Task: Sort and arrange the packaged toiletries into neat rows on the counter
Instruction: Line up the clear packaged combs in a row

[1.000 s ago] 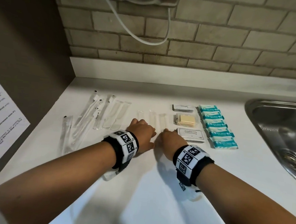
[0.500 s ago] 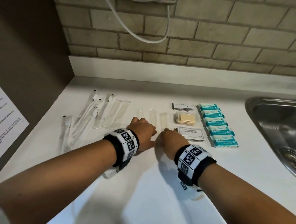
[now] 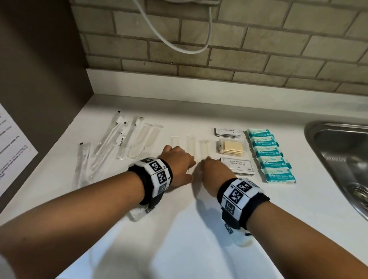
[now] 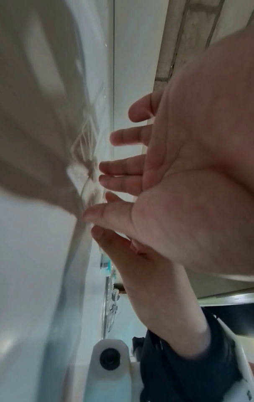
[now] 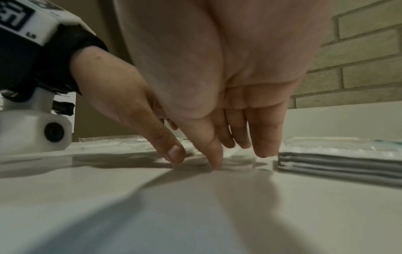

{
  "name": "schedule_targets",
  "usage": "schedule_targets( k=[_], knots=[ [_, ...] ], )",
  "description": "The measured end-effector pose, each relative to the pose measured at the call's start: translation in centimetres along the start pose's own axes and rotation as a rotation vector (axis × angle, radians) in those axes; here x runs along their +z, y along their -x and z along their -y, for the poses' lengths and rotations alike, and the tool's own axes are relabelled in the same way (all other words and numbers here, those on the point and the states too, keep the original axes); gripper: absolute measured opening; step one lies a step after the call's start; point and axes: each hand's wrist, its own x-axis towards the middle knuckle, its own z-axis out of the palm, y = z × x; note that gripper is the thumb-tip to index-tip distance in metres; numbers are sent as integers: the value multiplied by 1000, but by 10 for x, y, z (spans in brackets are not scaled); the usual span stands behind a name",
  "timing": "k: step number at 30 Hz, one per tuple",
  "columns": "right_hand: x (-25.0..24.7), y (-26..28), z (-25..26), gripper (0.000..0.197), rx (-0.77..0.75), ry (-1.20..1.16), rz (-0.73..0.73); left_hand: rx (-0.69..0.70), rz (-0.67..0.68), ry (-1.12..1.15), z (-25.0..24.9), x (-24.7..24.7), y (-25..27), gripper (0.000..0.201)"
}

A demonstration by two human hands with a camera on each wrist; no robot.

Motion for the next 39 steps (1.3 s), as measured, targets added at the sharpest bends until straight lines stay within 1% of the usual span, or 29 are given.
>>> schedule_targets(
  k=[3,5,6,8,11,13,15,16,20,24,26,30,32,36,38,39],
  knots=[
    [-3,-1,2,35,-48,-68,-110,-29,-61,90,6,-10,8,45],
    [-7,-1,9,37,-100,-84,-162,-95,-136,141,17,-15,13,38],
    [-9,-1,14,37,-139,-76,-175,-138,-170,145,25,-18,15,34],
    [-11,-1,26,38,-224,-42,-167,-216,-203,97,44,-19,20,34],
    [-5,-9,43,42,-289,65,-104,-275,-143,-1,68,-16,33,33],
    [-1,-16,52,47,-288,161,-68,-290,-76,-37,82,-8,40,24],
    [2,-22,58,52,-261,228,-22,-299,-55,-12,92,1,44,11],
    [3,-23,60,53,-247,255,-1,-294,-59,-4,94,4,45,7],
    [5,-26,61,49,-209,245,37,-278,-98,60,91,9,47,31],
    [2,-28,62,47,-186,158,41,-233,-26,93,77,7,42,43],
    [1,-28,63,45,-160,116,39,-207,-18,102,69,6,41,47],
    [3,-29,59,40,-132,43,42,-114,-62,66,58,4,41,43],
    [6,-29,56,39,-130,35,43,-105,-72,72,56,1,41,43],
    [11,-27,52,37,-150,13,11,-127,-43,95,56,1,42,48],
    [11,-28,48,41,-167,49,6,-111,-61,97,52,-4,42,47],
    [10,-29,45,46,-171,89,5,-99,-83,105,49,-7,42,45]
  ],
)
